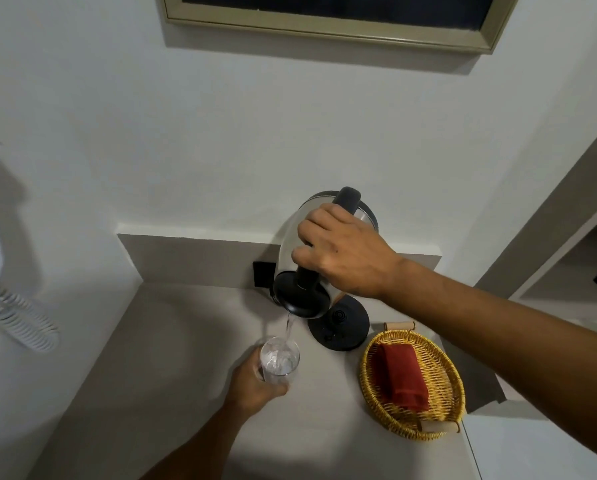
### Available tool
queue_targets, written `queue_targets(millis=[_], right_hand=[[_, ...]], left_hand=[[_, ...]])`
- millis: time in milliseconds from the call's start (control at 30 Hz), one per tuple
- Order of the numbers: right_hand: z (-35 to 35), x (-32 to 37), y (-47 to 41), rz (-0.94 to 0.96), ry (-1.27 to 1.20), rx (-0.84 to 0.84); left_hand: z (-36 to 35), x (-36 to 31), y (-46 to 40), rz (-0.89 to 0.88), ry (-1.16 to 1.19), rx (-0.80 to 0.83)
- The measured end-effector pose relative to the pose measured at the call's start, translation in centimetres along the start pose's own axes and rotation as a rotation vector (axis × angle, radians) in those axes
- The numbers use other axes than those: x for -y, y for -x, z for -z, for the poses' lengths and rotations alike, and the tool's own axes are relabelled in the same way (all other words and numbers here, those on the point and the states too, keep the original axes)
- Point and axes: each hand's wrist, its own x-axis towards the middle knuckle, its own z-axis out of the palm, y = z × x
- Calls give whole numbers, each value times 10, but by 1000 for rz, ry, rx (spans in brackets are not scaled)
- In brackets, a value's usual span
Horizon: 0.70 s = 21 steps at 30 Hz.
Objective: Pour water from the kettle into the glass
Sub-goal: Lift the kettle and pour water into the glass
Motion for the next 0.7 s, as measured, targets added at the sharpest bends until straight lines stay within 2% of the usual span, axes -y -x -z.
queue_targets(millis=[400, 700], right_hand=[[-3, 8, -8, 18, -30, 12], [3, 5, -12, -19, -51, 112]], left_hand=[[2, 3, 0, -27, -8, 19], [2, 0, 0, -29, 2, 30]])
